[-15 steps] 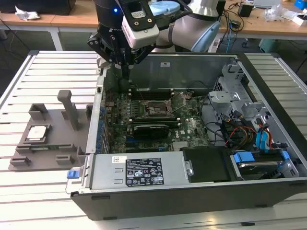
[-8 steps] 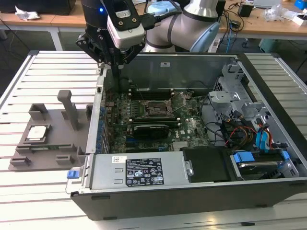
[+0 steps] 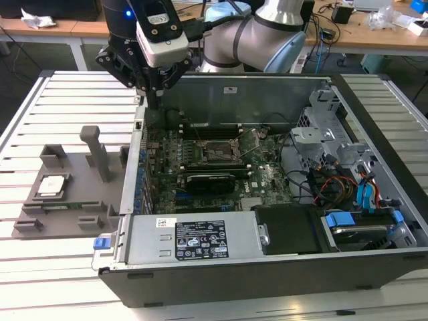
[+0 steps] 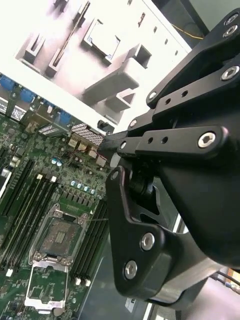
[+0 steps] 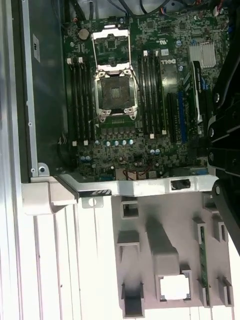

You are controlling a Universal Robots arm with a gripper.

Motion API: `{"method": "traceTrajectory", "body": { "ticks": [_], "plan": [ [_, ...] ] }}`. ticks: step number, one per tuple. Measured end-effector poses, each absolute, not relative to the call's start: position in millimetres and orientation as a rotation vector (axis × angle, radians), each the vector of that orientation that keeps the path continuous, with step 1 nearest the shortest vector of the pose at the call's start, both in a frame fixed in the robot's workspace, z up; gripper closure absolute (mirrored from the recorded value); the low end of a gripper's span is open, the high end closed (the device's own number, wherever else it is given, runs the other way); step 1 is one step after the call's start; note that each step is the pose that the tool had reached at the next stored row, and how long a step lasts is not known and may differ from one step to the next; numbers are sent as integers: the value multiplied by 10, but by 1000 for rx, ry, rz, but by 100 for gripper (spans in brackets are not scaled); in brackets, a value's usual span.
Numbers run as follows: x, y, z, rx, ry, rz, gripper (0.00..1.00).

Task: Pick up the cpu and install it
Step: 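Reach for the cpu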

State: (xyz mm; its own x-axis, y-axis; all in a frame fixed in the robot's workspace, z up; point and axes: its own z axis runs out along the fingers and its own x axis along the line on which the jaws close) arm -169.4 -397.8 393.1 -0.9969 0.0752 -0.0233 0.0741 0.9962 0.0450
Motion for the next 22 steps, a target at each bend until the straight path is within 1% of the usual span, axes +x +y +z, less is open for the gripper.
{"method": "traceTrajectory", "body": {
  "ticks": [22],
  "plan": [
    [-2107,-3969,3925,117,3114,69,89]
  ]
}}
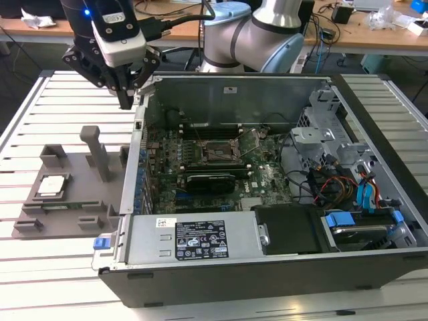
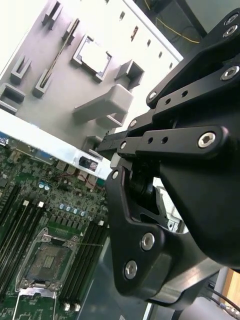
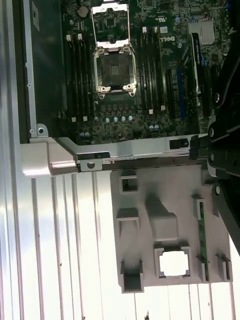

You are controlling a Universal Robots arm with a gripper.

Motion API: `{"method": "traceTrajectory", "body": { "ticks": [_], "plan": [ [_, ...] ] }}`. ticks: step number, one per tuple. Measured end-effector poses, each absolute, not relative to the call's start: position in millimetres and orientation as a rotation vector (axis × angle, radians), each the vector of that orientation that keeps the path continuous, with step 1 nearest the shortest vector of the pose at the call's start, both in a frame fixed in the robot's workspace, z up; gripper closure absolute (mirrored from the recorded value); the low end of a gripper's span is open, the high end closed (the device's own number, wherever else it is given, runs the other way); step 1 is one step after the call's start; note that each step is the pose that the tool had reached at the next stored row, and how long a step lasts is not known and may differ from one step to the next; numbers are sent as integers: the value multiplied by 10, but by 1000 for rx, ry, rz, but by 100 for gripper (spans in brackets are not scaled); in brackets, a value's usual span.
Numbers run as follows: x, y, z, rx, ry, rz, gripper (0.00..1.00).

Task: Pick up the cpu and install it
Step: 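Reach for the cpu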

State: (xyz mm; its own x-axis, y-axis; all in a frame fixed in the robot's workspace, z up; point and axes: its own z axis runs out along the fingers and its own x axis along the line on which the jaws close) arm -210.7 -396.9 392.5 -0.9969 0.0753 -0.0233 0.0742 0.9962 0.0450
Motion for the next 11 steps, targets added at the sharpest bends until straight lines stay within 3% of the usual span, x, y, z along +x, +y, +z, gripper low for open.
{"method": "traceTrajectory", "body": {
  "ticks": [11],
  "plan": [
    [-2292,-3969,3923,117,3114,68,89]
  ]
}}
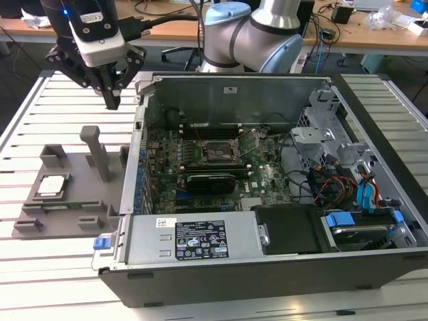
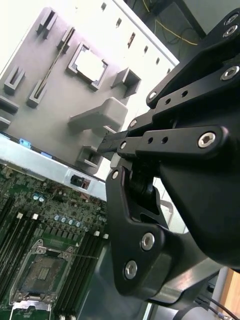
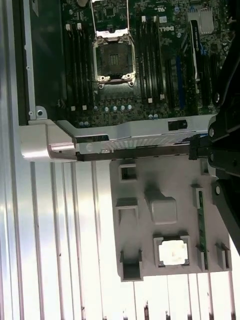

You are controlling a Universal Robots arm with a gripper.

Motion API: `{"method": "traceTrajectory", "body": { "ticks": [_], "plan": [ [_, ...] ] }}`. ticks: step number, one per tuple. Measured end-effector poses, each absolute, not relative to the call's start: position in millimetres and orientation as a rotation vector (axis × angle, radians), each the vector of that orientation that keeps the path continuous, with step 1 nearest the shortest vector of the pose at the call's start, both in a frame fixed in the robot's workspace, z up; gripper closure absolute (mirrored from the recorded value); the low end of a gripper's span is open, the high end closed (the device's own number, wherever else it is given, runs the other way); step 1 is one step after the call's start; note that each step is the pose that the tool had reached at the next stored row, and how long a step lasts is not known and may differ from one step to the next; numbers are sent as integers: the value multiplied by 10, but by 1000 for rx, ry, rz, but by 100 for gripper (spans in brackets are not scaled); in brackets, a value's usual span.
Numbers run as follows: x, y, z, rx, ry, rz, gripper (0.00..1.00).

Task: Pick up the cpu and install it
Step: 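Reach for the cpu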

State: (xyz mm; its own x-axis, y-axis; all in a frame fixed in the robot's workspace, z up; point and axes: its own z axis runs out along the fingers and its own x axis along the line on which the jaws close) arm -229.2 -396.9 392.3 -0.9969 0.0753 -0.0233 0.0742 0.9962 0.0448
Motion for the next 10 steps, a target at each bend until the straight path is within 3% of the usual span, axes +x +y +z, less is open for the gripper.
{"method": "traceTrajectory", "body": {
  "ticks": [10],
  "plan": [
    [-2440,-3969,3920,117,3114,69,89]
  ]
}}
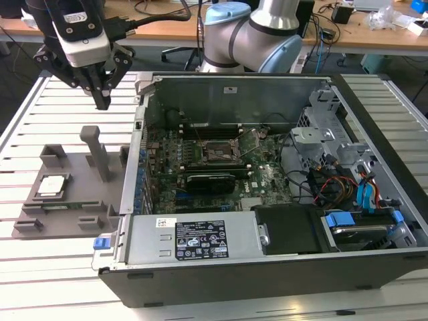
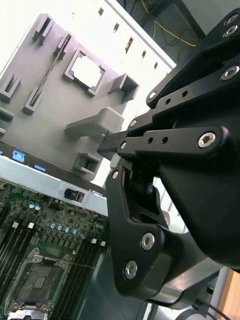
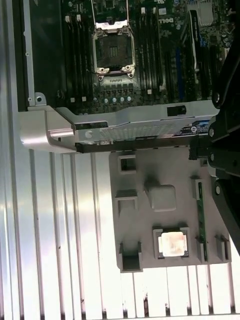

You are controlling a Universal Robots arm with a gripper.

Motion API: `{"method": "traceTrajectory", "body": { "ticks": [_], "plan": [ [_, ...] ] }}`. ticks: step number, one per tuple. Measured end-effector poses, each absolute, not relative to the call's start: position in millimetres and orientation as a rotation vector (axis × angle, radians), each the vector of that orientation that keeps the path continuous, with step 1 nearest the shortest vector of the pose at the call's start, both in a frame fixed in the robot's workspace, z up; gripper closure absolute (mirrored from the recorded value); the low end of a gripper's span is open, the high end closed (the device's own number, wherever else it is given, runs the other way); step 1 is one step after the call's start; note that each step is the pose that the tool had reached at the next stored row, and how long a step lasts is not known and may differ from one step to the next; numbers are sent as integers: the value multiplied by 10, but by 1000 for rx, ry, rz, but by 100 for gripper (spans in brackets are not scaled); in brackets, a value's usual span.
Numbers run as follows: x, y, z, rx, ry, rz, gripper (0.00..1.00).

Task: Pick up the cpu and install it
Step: 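Reach for the cpu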

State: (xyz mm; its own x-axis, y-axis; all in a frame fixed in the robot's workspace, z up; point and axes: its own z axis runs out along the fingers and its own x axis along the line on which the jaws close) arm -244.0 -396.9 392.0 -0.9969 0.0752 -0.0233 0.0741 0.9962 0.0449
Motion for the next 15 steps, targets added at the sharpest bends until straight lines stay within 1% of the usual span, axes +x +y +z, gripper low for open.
{"method": "traceTrajectory", "body": {
  "ticks": [15],
  "plan": [
    [-2660,-3969,3916,117,3114,69,89]
  ]
}}
